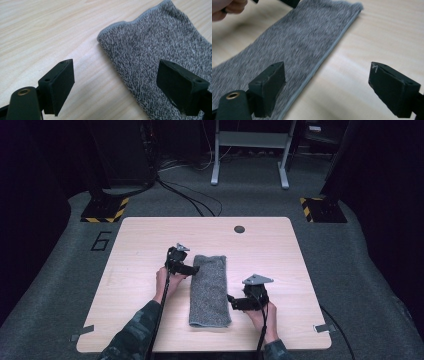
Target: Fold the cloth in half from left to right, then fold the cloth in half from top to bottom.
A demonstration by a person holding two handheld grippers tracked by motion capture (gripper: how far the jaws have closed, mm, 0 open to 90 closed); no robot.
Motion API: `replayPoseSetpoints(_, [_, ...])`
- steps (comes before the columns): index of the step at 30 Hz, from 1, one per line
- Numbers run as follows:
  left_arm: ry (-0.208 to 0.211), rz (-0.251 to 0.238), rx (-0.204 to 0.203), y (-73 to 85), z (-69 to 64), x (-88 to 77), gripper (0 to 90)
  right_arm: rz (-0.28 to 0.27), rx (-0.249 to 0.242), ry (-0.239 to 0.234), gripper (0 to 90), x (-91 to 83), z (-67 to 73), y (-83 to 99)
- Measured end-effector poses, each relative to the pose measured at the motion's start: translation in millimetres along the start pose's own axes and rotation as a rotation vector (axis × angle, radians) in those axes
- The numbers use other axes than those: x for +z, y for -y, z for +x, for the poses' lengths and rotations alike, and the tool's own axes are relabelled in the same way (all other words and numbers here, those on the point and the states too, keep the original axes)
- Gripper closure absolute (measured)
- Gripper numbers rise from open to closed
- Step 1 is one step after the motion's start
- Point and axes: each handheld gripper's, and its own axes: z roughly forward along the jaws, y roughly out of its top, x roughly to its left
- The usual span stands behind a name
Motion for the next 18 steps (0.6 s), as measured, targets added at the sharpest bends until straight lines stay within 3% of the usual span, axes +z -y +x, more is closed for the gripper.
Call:
replayPoseSetpoints(10, [0.005,-0.012,-0.037,-6.8,7.3,4.8,15.3,0.049,-0.012,0.008,14.9,42.8,-22.2,-44.6])
replayPoseSetpoints(18, [0.005,-0.01,-0.049,-12.2,9.1,10.0,16.9,0.081,0.034,0.01,19.8,79.1,-34.5,-67.1])
